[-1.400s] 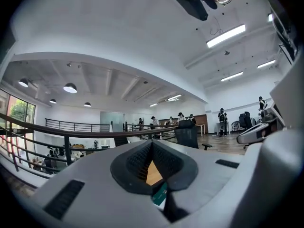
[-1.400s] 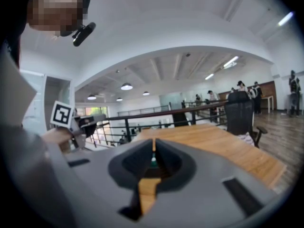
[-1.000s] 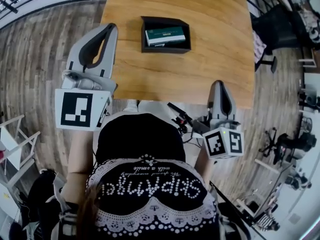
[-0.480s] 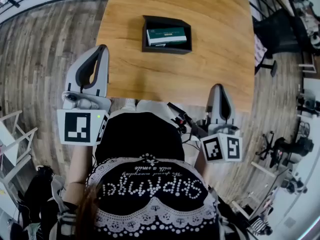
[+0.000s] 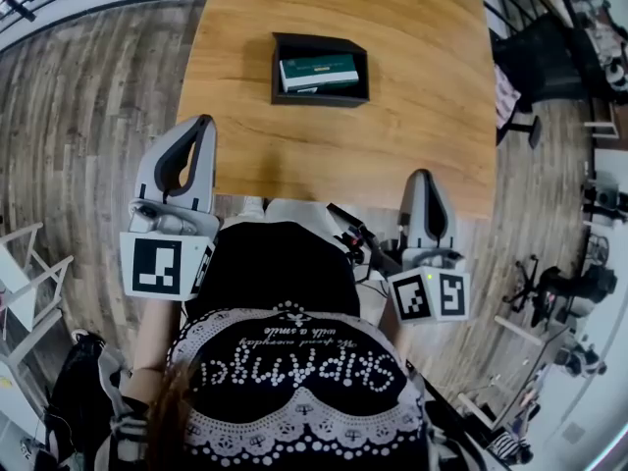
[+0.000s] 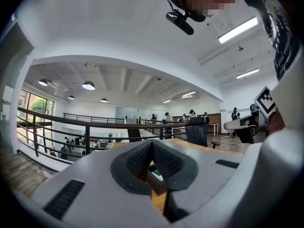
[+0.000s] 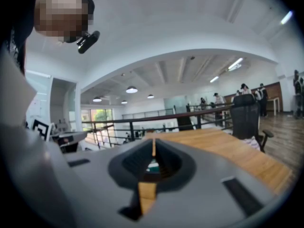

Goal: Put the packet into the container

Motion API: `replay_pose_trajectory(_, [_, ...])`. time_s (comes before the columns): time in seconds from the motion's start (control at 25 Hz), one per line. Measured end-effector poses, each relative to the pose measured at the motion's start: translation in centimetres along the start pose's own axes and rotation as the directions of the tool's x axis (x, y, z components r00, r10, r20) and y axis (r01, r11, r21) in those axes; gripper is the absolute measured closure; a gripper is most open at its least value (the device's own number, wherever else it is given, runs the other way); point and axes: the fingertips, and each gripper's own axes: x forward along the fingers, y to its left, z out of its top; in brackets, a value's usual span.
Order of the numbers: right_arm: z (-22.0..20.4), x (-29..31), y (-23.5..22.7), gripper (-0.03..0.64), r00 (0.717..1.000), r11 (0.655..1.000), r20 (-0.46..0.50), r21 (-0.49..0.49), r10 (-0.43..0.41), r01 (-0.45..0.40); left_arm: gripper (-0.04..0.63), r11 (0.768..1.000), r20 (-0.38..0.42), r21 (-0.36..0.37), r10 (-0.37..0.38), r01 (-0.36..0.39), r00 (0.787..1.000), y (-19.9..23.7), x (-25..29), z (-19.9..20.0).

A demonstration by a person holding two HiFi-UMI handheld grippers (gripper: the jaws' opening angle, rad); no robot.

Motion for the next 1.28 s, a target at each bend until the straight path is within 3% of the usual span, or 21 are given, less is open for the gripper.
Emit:
replay_pose_trajectory(0.6, [-1.8, -0.5, 0.0, 0.577, 0.999, 0.999, -0.034, 0.016, -0.033, 0.034, 0.565, 0.997, -0.047, -0.035, -0.070, 0.068, 0.996, -0.7, -1.1, -2.4])
replay_pose_trajectory(0.96, [-1.5, -0.3, 0.3, 0.577, 0.998, 0.999, -0.045, 0.000, -0.037, 0.037, 0.565, 0.994, -0.016, -0.055, -0.090, 0.089, 0.996, -0.7, -0.9, -1.9])
replay_pose_trajectory(1.28, [-1.7, -0.5, 0.6, 0.577, 0.997, 0.999, -0.062, -0.007, -0.042, 0.042, 0.565, 0.988, -0.058, -0.102, -0.124, 0.118, 0.991, -1.4, -0.8, -3.1])
